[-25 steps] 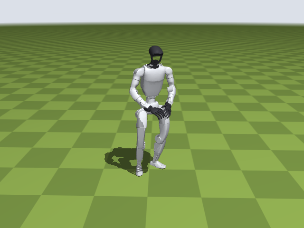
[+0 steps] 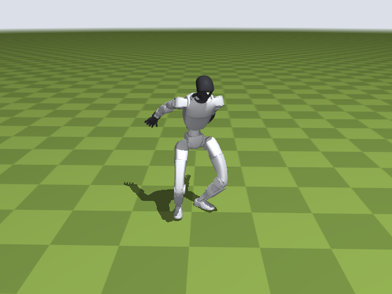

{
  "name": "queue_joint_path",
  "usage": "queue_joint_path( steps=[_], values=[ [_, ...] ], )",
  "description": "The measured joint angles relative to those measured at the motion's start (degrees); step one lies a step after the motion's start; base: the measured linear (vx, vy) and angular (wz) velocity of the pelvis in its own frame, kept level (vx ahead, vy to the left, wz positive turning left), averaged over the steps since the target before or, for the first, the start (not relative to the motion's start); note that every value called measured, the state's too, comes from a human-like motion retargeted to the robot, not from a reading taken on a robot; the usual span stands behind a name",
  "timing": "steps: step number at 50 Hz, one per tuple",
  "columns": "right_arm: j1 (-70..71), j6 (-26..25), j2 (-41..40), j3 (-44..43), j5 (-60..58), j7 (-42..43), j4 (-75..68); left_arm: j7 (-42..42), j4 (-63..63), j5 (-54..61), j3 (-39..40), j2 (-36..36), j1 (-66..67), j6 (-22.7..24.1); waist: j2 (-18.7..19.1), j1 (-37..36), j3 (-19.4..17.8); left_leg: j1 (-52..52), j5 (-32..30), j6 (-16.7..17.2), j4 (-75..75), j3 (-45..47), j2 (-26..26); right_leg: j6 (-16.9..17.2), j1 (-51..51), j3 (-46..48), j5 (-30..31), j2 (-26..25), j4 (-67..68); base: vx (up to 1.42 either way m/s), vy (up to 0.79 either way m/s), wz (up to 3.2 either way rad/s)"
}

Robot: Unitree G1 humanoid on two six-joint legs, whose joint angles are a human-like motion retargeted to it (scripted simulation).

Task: Sport exercise

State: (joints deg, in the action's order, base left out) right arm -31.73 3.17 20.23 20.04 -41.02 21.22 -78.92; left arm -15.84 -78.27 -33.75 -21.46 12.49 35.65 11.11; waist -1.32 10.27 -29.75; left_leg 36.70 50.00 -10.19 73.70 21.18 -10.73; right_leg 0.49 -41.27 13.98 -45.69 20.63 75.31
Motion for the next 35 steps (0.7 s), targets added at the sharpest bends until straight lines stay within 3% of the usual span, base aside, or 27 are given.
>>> queue_joint_path(
  steps=[5, 10, 12, 15, 17, 20, 23, 26, 28, 30, 35],
  values=[
    [9.13, -2.28, -0.17, 4.26, -3.96, 9.35, 0.30, -5.52, -0.20, -0.94, -2.94, 0.74, -9.70, -1.86, -0.90, 2.25, 0.48, 4.77, 0.00, -1.56, 9.74, -2.51, -0.76, -5.50, -3.62, -2.31, -4.31, 1.81, 9.87, -0.01, -0.01, 0.17],
    [32.90, -5.55, -3.98, 13.08, -0.95, 19.75, 1.64, -20.02, 2.86, 8.10, -7.10, -0.31, -37.84, -4.99, -0.72, 1.47, 4.46, 2.37, 0.00, -0.44, 11.59, -3.23, -3.31, -9.77, -1.05, -2.18, -4.31, 0.26, 10.90, 0.20, -0.04, -0.14],
    [44.24, -6.49, -5.31, 16.66, 1.80, 22.28, 5.20, -25.46, 7.68, 12.58, -9.50, -1.05, -52.15, -4.56, -1.12, 1.01, 6.85, -2.27, 0.00, 0.81, 7.53, -2.49, -2.92, -8.97, 3.21, -0.61, -4.31, 0.47, 8.45, 0.45, -0.09, -0.09],
    [61.29, -6.35, -4.95, 23.36, 2.70, 22.42, 14.58, -28.88, 18.77, 15.39, -13.77, -1.14, -74.19, -3.05, -2.24, 0.51, 10.31, -11.81, 0.00, 3.53, -0.66, -0.97, -1.15, -5.00, 11.62, 2.35, -3.83, 1.22, 3.53, 0.54, -0.09, -0.24],
    [73.76, -5.42, -2.69, 27.28, 2.41, 20.47, 22.66, -28.84, 26.00, 16.30, -15.63, -0.06, -88.78, -2.31, -1.29, -1.06, 10.73, -18.62, -0.82, 6.44, -5.83, -1.26, -1.30, -2.06, 17.88, 4.52, 0.27, -0.95, -2.07, 0.48, -0.04, -0.84],
    [92.23, -4.56, 1.68, 31.54, 2.57, 17.87, 33.84, -28.20, 33.48, 16.43, -18.11, 1.07, -108.13, -2.33, 0.05, -2.33, 12.63, -25.65, -10.44, 11.00, -16.73, -3.70, 0.27, 2.77, 24.51, 5.63, 9.74, -4.12, -11.41, 0.37, -0.06, -0.52],
    [107.74, -4.64, 5.79, 35.13, 2.45, 16.32, 42.47, -26.71, 36.42, 16.61, -20.49, 0.98, -122.37, -3.63, 0.29, -2.59, 15.18, -31.64, -26.14, 14.18, -29.05, -2.72, 1.46, 7.70, 29.52, 5.84, 22.25, -4.76, -20.89, 0.28, -0.05, -0.10],
    [113.26, -3.96, 8.54, 39.13, -0.36, 12.86, 51.00, -23.07, 37.93, 15.52, -22.82, -0.12, -124.35, -5.86, 0.84, -3.15, 17.18, -37.55, -48.62, 19.17, -43.07, -0.45, 2.86, 9.38, 34.42, 8.66, 36.82, -2.81, -29.63, 0.20, -0.04, -0.15],
    [110.80, -2.76, 9.41, 41.15, -3.04, 9.85, 56.47, -19.91, 38.70, 13.65, -24.54, -1.34, -119.65, -6.91, 0.83, -2.85, 17.73, -39.47, -59.32, 22.15, -48.25, 0.16, 4.37, 10.92, 35.27, 8.43, 44.15, -2.14, -31.46, 0.11, -0.04, 0.07],
    [105.87, -1.19, 9.68, 42.31, -5.66, 7.74, 60.32, -16.93, 39.08, 10.88, -26.12, -2.64, -113.49, -7.16, 0.91, -2.45, 17.40, -38.97, -62.34, 23.09, -48.19, -0.26, 5.47, 10.75, 34.65, 7.88, 46.25, -1.37, -29.78, 0.03, -0.02, 0.04],
    [87.22, 2.09, 9.77, 40.75, -13.67, 6.07, 62.08, -10.85, 40.06, 2.67, -27.44, -4.75, -94.86, -5.21, 2.18, -1.78, 16.67, -32.59, -59.14, 23.02, -43.90, -3.09, 6.53, 9.38, 30.98, 5.28, 44.73, -3.51, -28.93, 0.00, -0.05, 0.08]
  ],
)
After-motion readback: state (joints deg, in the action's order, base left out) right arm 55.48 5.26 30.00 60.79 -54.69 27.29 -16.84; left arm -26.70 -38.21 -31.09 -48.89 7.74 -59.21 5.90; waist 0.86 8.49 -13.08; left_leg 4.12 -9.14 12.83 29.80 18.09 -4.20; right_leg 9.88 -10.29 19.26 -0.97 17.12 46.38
